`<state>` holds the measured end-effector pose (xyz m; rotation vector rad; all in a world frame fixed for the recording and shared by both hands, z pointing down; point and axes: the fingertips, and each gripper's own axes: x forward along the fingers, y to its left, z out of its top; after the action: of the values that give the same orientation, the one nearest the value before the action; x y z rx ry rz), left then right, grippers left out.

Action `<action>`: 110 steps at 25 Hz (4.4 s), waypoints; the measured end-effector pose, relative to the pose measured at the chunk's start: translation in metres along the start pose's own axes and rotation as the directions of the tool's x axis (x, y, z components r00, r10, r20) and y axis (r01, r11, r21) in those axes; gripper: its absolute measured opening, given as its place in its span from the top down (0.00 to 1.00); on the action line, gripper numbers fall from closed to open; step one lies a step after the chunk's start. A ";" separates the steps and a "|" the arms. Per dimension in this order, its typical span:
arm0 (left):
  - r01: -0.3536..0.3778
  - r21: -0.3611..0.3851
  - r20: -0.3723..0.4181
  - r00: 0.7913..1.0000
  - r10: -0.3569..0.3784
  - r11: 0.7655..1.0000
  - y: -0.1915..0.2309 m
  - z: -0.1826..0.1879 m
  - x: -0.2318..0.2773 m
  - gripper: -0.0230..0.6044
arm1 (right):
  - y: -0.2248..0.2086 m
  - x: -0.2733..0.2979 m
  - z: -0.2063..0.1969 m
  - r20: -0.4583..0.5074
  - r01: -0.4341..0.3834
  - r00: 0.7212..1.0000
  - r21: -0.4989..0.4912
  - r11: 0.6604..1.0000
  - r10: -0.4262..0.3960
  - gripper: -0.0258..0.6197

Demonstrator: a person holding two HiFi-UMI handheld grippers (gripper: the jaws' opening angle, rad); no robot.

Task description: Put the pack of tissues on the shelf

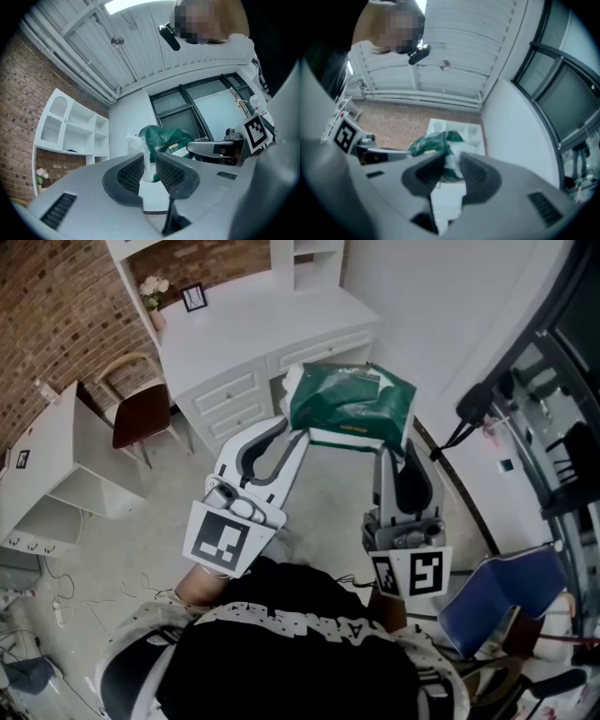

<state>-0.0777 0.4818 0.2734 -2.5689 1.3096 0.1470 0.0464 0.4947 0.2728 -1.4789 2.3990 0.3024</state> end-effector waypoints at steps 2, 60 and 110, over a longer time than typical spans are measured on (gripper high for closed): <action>0.004 -0.011 0.004 1.000 -0.004 1.000 0.006 -0.004 0.005 0.79 | -0.001 0.006 -0.004 -0.003 0.006 1.000 -0.003 1.000 -0.006 0.76; 0.210 -0.261 0.092 0.977 -0.192 0.942 0.226 -0.111 0.212 0.79 | -0.072 0.271 -0.114 -0.163 0.176 0.964 -0.198 0.964 -0.210 0.76; -0.198 -0.041 -0.013 0.980 0.197 0.979 0.281 -0.141 0.470 0.79 | -0.305 0.476 -0.176 -0.016 -0.186 0.982 0.060 0.981 0.187 0.77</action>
<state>-0.0310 -0.0815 0.2632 -2.4716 1.5804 0.2021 0.0932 -0.0954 0.2580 -1.2404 2.5462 0.2571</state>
